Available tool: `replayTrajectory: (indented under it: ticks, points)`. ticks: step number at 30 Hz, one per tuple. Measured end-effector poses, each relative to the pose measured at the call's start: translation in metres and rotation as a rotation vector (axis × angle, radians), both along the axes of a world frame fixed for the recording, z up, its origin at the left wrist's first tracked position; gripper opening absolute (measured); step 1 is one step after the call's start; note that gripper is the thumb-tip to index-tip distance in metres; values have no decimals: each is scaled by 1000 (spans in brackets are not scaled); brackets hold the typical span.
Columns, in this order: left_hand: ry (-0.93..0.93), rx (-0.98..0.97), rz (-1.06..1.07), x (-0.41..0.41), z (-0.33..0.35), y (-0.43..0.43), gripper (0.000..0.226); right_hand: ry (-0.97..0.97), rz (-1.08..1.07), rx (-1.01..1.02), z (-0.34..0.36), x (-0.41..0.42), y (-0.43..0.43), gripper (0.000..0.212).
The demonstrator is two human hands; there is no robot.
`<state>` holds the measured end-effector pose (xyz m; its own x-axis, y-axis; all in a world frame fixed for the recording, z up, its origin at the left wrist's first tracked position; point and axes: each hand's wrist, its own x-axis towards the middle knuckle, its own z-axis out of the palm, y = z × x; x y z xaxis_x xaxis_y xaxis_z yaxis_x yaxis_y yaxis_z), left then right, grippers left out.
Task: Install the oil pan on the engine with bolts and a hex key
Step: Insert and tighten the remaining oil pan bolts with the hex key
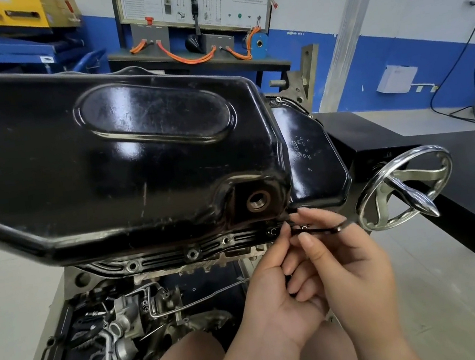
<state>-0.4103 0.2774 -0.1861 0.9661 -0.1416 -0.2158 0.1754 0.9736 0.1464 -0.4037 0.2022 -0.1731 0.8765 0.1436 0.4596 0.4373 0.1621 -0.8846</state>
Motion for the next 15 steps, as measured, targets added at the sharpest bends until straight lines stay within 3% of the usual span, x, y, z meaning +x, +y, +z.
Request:
replayTrajectory:
  ticks: [5, 9, 15]
  points:
    - [-33, 10, -26, -1, -3, -2, 31, 13, -94, -14, 1, -1, 1, 7]
    - [-35, -8, -6, -1, -3, -2, 21, 75, -80, 17, 1, 2, 2, 12]
    - [-4, -4, 9, 0, -2, 0, 32, -99, -16, -85, 5, 0, -1, 24]
